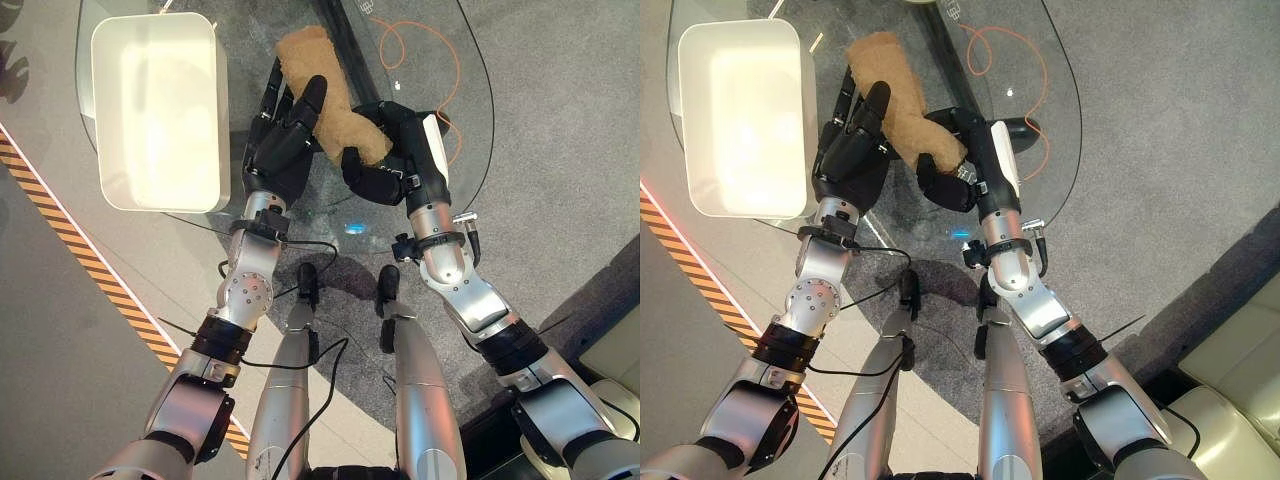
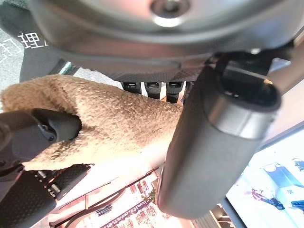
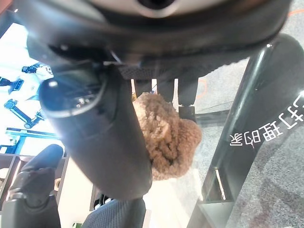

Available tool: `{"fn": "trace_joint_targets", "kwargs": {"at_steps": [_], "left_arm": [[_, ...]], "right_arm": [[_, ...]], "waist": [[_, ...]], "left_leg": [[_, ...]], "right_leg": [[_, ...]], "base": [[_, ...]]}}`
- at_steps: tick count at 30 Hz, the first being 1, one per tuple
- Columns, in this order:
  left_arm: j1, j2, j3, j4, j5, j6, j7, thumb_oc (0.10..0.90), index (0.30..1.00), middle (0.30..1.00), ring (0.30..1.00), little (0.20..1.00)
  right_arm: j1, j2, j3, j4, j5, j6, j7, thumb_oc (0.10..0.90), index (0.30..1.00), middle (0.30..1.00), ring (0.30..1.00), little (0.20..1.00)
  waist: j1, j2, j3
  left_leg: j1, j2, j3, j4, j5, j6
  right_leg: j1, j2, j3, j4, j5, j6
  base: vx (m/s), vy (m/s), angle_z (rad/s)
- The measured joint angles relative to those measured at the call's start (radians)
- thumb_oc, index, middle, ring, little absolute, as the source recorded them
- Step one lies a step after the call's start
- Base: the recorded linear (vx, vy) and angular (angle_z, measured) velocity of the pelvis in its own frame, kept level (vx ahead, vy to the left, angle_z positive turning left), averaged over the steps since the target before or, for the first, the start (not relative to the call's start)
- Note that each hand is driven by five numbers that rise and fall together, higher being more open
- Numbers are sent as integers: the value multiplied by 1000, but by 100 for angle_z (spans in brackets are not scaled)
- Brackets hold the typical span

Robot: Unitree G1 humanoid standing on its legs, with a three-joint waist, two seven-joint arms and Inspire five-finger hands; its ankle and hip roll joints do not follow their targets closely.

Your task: Wipe the table with a cloth and put it in the basket.

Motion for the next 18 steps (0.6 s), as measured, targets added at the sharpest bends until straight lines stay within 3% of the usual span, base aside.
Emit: {"fn": "trace_joint_targets", "kwargs": {"at_steps": [11,12,13,14,15,18], "left_arm": [[4,0,5,-19,0,-14,0,800,900,900,900,900],[4,0,5,-19,0,-16,0,564,698,698,698,664],[5,0,5,-19,0,-17,0,388,547,547,547,488],[5,-1,5,-19,0,-21,0,218,401,401,401,318],[5,-3,6,-19,1,-26,0,100,300,300,300,200],[5,-6,10,-19,1,-50,0,100,300,300,300,200]], "right_arm": [[-1,0,-1,-13,-3,1,13,100,300,300,300,200],[-1,0,-1,-13,-3,1,14,100,300,300,300,200],[-1,0,-1,-13,-3,1,14,100,300,300,300,200],[-1,0,-1,-14,-3,1,14,100,300,300,300,200],[-1,0,0,-16,-3,1,14,100,300,300,300,200],[-1,0,2,-27,-6,1,23,100,300,300,300,200]], "waist": [[1,0,0],[1,0,0],[1,0,0],[1,0,0],[1,0,0],[0,0,0]], "left_leg": [[0,0,0,-1,0,0],[0,0,0,-1,0,0],[0,0,0,-1,0,0],[0,0,0,-1,0,0],[0,0,0,-1,0,0],[0,0,0,-1,0,0]], "right_leg": [[0,0,0,-1,-1,1],[0,0,0,-1,-1,1],[0,0,0,-1,-1,1],[0,0,0,-1,-1,1],[0,0,0,-1,-1,1],[0,0,0,-1,-1,1]], "base": [[0,0,0],[0,0,0],[0,0,0],[0,0,0],[0,0,0],[0,0,0]]}}
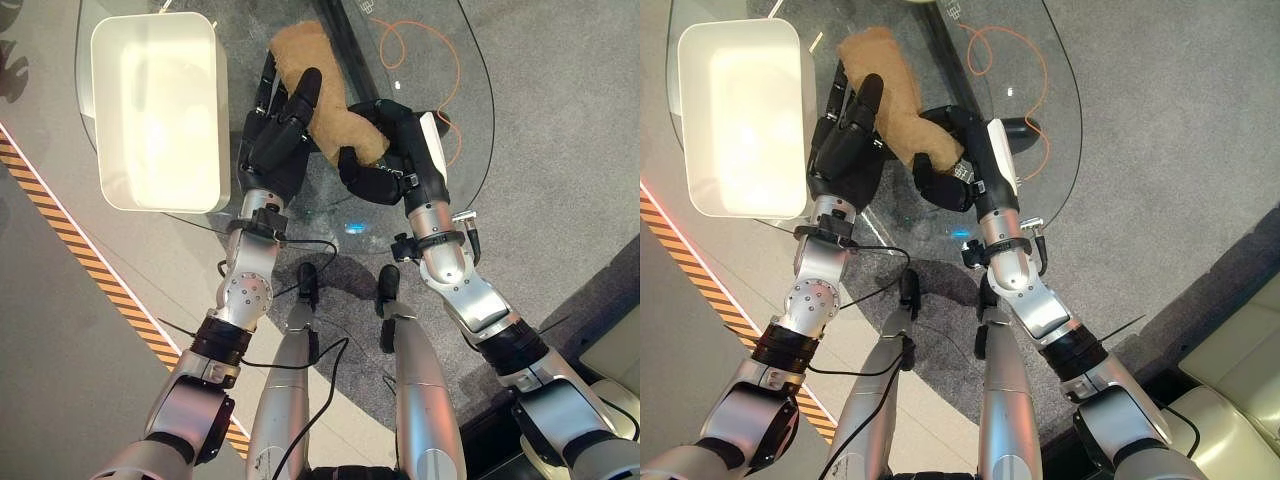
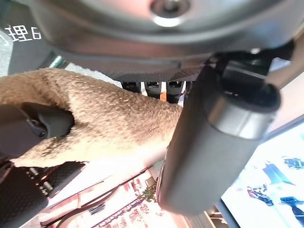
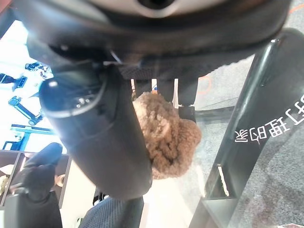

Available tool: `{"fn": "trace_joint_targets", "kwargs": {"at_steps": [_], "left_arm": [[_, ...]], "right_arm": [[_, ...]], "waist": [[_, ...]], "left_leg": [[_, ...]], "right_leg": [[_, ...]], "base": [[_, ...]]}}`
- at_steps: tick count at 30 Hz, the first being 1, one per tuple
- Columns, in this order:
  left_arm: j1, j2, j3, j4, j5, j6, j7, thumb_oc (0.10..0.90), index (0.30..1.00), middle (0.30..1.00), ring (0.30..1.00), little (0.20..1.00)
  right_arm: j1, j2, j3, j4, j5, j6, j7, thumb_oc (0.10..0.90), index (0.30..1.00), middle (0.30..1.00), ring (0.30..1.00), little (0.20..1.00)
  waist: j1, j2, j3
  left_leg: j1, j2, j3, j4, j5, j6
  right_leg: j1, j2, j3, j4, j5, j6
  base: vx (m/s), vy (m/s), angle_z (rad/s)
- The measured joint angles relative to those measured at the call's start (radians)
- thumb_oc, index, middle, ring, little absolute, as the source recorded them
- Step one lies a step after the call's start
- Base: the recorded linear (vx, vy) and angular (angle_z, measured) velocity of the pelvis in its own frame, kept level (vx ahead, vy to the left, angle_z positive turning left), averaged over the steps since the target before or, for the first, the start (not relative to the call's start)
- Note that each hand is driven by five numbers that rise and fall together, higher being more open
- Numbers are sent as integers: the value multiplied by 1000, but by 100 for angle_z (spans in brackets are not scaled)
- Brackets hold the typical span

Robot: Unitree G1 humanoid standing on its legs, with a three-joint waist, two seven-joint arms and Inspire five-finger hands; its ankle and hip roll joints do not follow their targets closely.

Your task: Wipe the table with a cloth and put it in the basket.

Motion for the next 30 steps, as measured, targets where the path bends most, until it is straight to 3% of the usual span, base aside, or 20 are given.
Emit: {"fn": "trace_joint_targets", "kwargs": {"at_steps": [18,19,20,21,22,30], "left_arm": [[1,-2,32,0,3,-23,0,100,300,300,300,200],[1,-2,32,0,3,-23,0,100,300,300,300,200],[1,-2,32,0,3,-23,0,100,300,300,300,200],[1,-2,32,0,3,-23,0,100,300,300,300,200],[1,-2,32,0,3,-23,0,100,300,300,300,200],[1,-2,35,0,4,-34,0,100,300,300,300,200]], "right_arm": [[-1,4,46,-55,-27,-3,41,100,300,300,300,200],[-1,4,46,-55,-27,-3,41,177,366,366,366,277],[-1,4,46,-55,-27,-3,41,364,526,526,526,464],[-1,4,46,-55,-27,-3,41,638,761,761,761,738],[-1,5,46,-55,-27,-3,41,800,900,900,900,900],[-1,5,46,-58,-26,-3,42,800,900,900,900,900]], "waist": [[-2,-3,0],[-2,-4,0],[-2,-4,0],[-2,-6,0],[-2,-8,0],[-1,-13,0]], "left_leg": [[0,-1,0,1,0,0],[0,-1,0,1,0,0],[0,-1,0,1,0,0],[0,-1,0,1,0,0],[0,-1,0,1,0,0],[0,-1,0,2,0,0]], "right_leg": [[0,0,0,1,0,0],[0,0,0,1,0,0],[0,0,0,1,0,0],[0,0,0,2,0,0],[0,0,0,2,0,0],[0,-1,0,3,0,0]], "base": [[0,0,0],[0,0,0],[0,0,0],[0,0,0],[0,0,0],[0,0,0]]}}
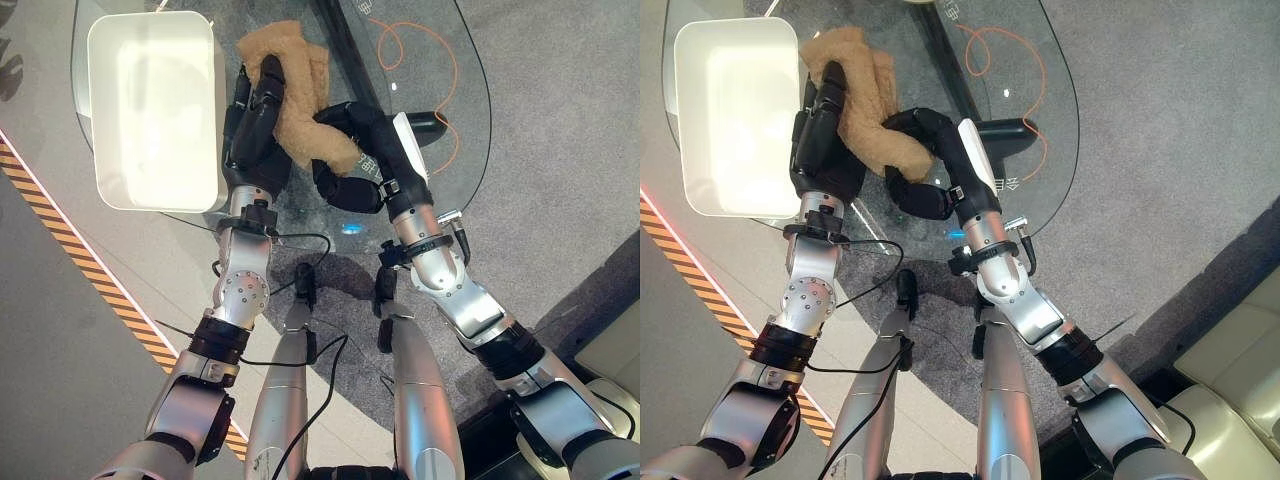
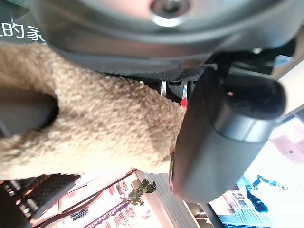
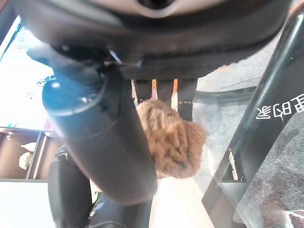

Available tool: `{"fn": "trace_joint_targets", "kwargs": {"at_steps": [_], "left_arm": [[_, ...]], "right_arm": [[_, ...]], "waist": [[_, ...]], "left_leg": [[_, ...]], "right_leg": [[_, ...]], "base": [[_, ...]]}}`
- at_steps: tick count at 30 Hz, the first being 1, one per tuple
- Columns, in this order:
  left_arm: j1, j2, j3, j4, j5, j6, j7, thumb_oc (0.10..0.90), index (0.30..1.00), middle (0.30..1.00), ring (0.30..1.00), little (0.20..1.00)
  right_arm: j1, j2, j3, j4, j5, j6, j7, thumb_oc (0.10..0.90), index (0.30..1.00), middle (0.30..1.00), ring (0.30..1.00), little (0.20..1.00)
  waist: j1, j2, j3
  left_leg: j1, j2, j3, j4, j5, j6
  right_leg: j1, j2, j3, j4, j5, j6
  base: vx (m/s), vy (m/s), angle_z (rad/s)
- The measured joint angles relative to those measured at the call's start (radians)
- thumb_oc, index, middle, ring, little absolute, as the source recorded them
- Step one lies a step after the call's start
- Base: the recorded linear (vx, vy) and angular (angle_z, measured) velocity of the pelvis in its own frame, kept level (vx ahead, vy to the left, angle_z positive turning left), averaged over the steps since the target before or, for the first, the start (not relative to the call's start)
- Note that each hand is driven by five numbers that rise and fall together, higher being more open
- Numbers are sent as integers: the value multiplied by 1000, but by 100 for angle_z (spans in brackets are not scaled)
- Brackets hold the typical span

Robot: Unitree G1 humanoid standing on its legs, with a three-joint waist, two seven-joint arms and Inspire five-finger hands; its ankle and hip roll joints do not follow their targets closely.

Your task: Wipe the table with a cloth and put it in the basket.

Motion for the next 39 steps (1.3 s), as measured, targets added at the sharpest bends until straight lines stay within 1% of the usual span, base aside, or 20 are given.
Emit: {"fn": "trace_joint_targets", "kwargs": {"at_steps": [8,12,17,23,28,31,33,35,39], "left_arm": [[0,-12,0,0,17,-31,4,100,300,300,300,200],[0,-24,0,0,20,-46,25,100,300,300,300,200],[3,-35,2,-1,42,-99,80,100,300,300,300,200],[5,-36,6,-2,62,-140,130,100,300,300,300,200],[5,-37,37,-2,75,-159,156,100,300,300,300,200],[7,-37,58,-2,76,-183,176,100,300,300,300,200],[11,-36,75,-2,102,-191,182,100,300,300,300,200],[12,-36,82,-2,131,-202,202,100,300,300,300,200],[14,-35,85,-2,138,-213,221,100,300,300,300,200]], "right_arm": [[0,5,0,0,0,0,-2,800,900,900,900,900],[0,6,0,0,-1,0,-2,800,900,900,900,900],[0,7,-4,0,-6,0,-9,800,900,900,900,900],[0,10,-7,0,-10,0,-11,800,900,900,900,900],[0,9,-10,0,-11,0,-11,800,900,900,900,900],[0,8,-22,0,-11,0,-14,800,900,900,900,900],[0,10,-32,0,-12,0,-22,800,900,900,900,900],[0,7,-35,0,-14,0,-33,800,900,900,900,900],[0,7,-39,0,-16,0,-57,800,900,900,900,900]], "waist": [[0,0,0],[1,0,0],[1,0,0],[1,0,0],[1,0,0],[2,0,0],[2,0,0],[3,0,0],[3,0,0]], "left_leg": [[0,0,0,0,0,0],[0,0,0,0,0,0],[0,0,0,-1,0,0],[0,0,0,-1,0,0],[0,0,0,-1,0,0],[0,0,0,-1,0,0],[0,0,1,-1,0,0],[0,0,1,-1,0,0],[0,0,2,-1,0,0]], "right_leg": [[0,0,0,0,0,0],[0,0,0,0,0,0],[0,0,0,0,0,0],[0,0,0,0,0,0],[-1,0,0,0,0,0],[-2,0,1,0,0,0],[-2,0,1,0,0,0],[-2,0,1,0,0,0],[-3,0,2,0,0,0]], "base": [[0,0,0],[0,0,0],[0,0,0],[0,0,0],[0,0,0],[0,0,0],[0,0,0],[0,0,0],[0,0,0]]}}
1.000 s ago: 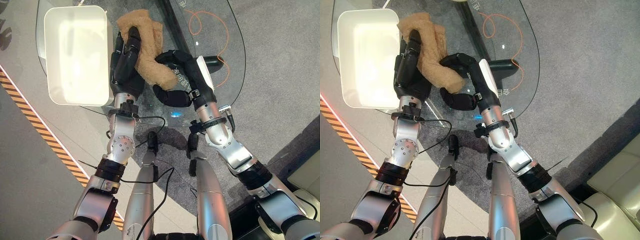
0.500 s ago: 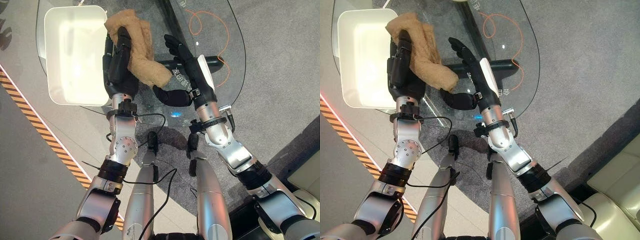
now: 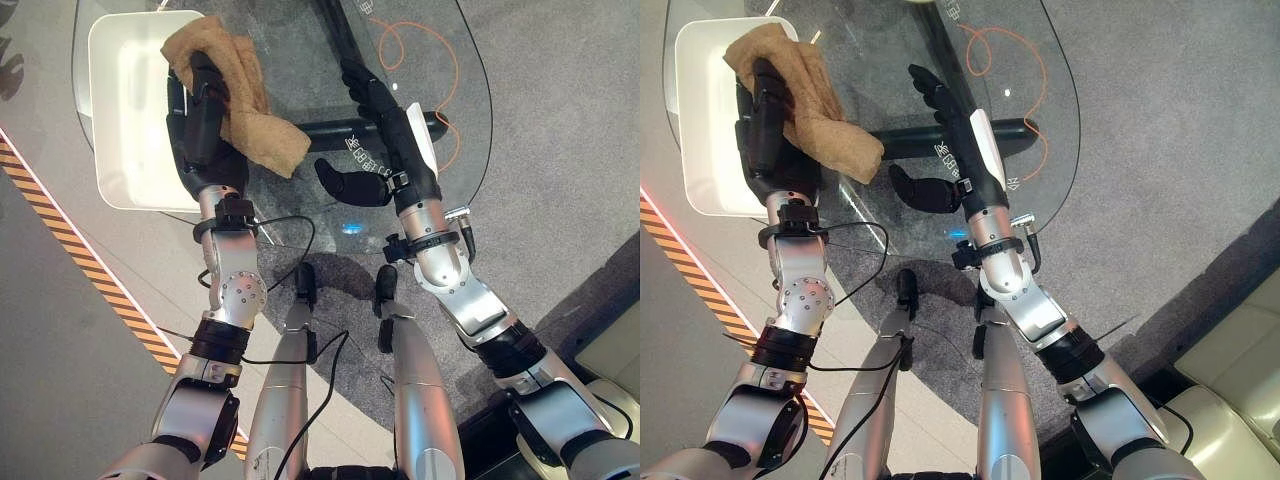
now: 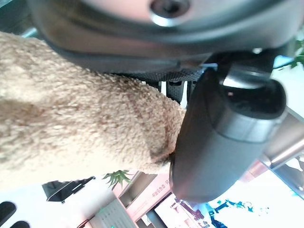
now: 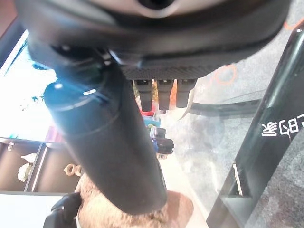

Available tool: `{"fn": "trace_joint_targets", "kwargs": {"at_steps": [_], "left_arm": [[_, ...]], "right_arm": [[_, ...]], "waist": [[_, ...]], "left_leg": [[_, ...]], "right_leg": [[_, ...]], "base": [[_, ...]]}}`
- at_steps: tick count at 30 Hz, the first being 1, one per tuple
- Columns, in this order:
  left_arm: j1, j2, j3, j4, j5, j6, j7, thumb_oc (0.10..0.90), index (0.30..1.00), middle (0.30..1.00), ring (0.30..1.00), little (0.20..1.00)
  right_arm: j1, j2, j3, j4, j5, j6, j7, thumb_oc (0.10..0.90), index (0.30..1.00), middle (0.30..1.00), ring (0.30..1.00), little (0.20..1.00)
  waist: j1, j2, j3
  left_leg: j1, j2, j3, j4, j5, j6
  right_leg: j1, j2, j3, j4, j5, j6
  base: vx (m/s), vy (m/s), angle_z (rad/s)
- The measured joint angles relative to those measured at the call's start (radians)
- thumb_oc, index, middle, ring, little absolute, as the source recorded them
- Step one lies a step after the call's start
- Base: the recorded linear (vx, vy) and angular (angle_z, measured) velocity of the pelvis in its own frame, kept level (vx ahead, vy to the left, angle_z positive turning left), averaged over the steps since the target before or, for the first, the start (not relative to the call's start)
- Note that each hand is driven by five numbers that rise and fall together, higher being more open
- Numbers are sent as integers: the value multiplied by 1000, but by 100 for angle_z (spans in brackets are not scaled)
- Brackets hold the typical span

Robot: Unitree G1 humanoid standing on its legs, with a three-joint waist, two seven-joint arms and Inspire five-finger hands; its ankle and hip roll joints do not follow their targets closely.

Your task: Wipe the table with a cloth and put it in the basket.

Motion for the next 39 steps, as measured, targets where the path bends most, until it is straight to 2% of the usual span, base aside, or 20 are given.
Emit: {"fn": "trace_joint_targets", "kwargs": {"at_steps": [5,10,19,23,30,34,39], "left_arm": [[6,1,0,1,42,-9,37,100,300,300,300,200],[6,18,10,17,99,-25,88,100,300,300,300,200],[1,89,39,119,203,-64,184,100,300,300,300,200],[-42,149,38,223,243,-69,250,100,300,300,300,200],[-124,269,29,363,266,-71,359,100,300,300,300,200],[-191,321,26,434,278,-71,433,100,300,300,300,200],[-310,391,-58,532,328,-64,502,100,300,300,300,200]], "right_arm": [[0,-2,-10,8,-7,-1,-46,800,900,900,900,900],[2,-3,-43,81,-24,-3,-138,800,900,900,900,900],[9,-13,-122,260,-27,-11,-301,800,900,900,900,900],[7,-36,-144,402,-17,-34,-395,800,900,900,900,900],[4,-66,-163,626,107,-112,-434,800,900,900,900,900],[8,-76,-160,693,167,-134,-439,800,900,900,900,900],[-7,-91,-143,803,188,-182,-439,800,900,900,900,900]], "waist": [[-1,0,0],[-1,0,0],[-12,0,0],[-13,1,0],[-22,1,0],[-26,1,0],[-26,1,0]], "left_leg": [[1,0,1,0,0,0],[6,0,12,-1,-1,1],[16,1,26,-9,-2,2],[16,0,30,-18,-1,2],[15,5,35,-27,-1,2],[11,10,41,-35,-1,1],[-18,13,41,-34,0,0]], "right_leg": [[-1,0,3,0,0,0],[-1,0,11,3,0,0],[-1,2,25,0,1,1],[-7,2,28,-1,1,2],[-11,6,30,-9,3,1],[-17,11,34,-19,6,0],[-45,13,32,-19,7,-1]], "base": [[0,0,0],[-5,19,-3],[-4,37,-4],[-4,39,-2],[-4,5,-2],[-10,-1,-5],[0,0,0]]}}
